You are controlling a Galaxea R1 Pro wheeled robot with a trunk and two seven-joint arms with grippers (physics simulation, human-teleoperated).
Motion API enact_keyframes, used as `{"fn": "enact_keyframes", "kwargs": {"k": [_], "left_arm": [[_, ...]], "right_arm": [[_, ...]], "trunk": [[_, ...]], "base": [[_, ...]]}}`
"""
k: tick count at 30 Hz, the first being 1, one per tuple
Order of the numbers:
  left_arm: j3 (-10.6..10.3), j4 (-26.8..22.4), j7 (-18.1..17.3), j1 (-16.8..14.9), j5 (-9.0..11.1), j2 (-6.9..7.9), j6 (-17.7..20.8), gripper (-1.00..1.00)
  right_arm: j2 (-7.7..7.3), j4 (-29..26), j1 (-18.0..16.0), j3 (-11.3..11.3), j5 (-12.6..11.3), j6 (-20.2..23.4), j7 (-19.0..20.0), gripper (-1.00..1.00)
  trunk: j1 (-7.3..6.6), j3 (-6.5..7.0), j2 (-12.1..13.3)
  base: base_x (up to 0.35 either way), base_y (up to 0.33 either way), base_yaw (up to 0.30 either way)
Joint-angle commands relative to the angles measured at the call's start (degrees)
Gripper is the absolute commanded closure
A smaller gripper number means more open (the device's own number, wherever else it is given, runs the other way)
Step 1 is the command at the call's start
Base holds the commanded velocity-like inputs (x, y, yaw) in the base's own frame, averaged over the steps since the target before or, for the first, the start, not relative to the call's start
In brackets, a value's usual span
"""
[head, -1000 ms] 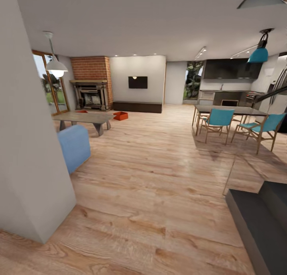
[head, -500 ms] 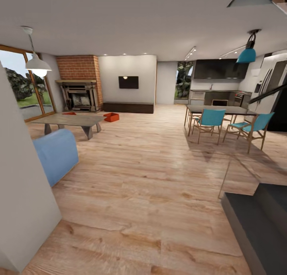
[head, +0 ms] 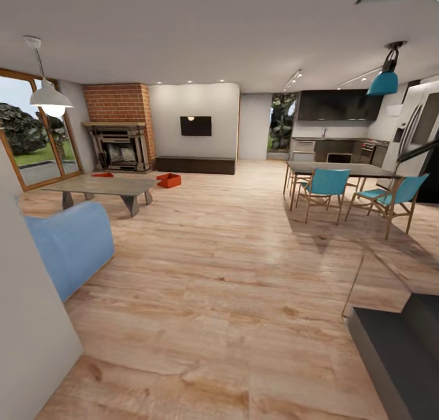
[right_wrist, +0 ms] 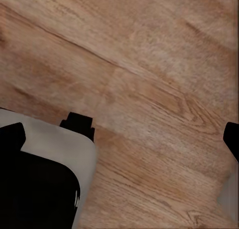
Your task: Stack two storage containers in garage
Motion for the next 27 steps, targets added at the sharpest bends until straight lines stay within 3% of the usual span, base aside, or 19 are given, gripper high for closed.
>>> {"fn": "enact_keyframes", "kwargs": {"k": [1, 13, 27], "left_arm": [[0.3, -0.1, 0.0, 0.0, 0.2, -0.01, 0.4, -1.00], [0.3, -0.1, 0.0, 0.0, 0.2, -0.04, 0.3, -1.00], [0.3, -0.1, 0.0, 0.0, 0.2, 0.03, 0.3, -1.00]], "right_arm": [[0.02, 0.2, -0.1, 0.5, -0.6, -0.4, 0.2, -1.00], [0.06, 0.2, -0.1, 0.5, -0.6, -0.2, 0.2, -1.00], [-0.02, 0.2, -0.1, 0.5, -0.4, -0.3, 0.3, -1.00]], "trunk": [[0.03, -0.06, 0.0], [0.03, -0.06, 0.0], [0.03, -0.06, 0.0]], "base": [[0.323, 0.000, 0.000], [0.323, 0.000, -0.106], [0.323, 0.000, -0.010]]}}
